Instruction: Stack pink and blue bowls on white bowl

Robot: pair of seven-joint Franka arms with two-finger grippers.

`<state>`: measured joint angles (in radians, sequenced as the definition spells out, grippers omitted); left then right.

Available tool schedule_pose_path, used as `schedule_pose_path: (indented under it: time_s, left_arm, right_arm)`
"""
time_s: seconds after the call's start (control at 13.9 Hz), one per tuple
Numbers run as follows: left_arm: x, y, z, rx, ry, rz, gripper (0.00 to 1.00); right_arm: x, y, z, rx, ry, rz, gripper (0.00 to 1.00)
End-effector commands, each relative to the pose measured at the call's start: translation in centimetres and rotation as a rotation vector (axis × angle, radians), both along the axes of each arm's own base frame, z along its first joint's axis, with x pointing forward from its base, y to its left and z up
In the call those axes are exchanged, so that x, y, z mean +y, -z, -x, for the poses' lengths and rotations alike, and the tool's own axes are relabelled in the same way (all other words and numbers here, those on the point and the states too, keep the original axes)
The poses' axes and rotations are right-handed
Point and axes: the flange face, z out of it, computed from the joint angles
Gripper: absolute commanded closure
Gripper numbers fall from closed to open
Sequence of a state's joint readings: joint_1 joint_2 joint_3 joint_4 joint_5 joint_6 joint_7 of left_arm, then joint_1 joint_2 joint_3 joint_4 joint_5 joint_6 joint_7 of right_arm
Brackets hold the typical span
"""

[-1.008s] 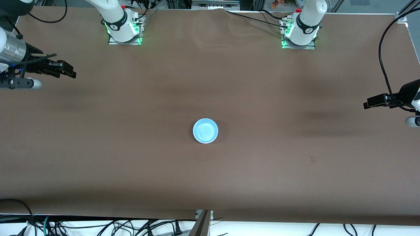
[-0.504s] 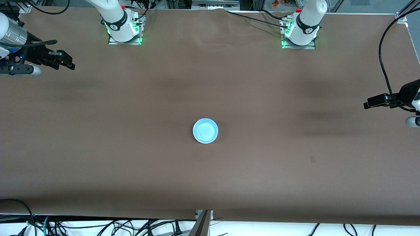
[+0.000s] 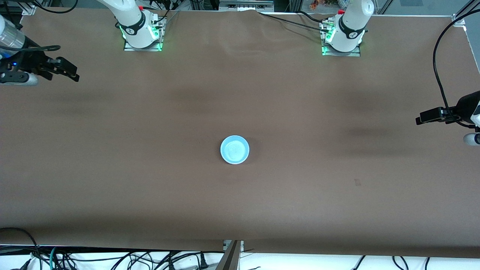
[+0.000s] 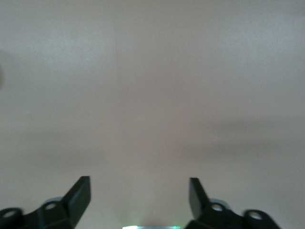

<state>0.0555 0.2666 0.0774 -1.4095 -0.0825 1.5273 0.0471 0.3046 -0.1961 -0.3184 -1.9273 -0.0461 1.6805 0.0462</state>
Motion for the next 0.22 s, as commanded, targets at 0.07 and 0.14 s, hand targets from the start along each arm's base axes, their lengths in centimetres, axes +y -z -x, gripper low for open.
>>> schedule_pose_path:
  time_s: [0.07, 0.14]
  left_arm:
    - [0.36, -0.21, 0.04, -0.001, 0.019, -0.014, 0.0]
    - [0.36, -0.12, 0.01, 0.001, 0.019, -0.014, 0.0]
  right_arm:
    - [0.15, -0.9, -1.69, 0.005, -0.018, 0.026, 0.01]
    - [0.04, -0.75, -1.75, 0.008, -0.013, 0.024, 0.01]
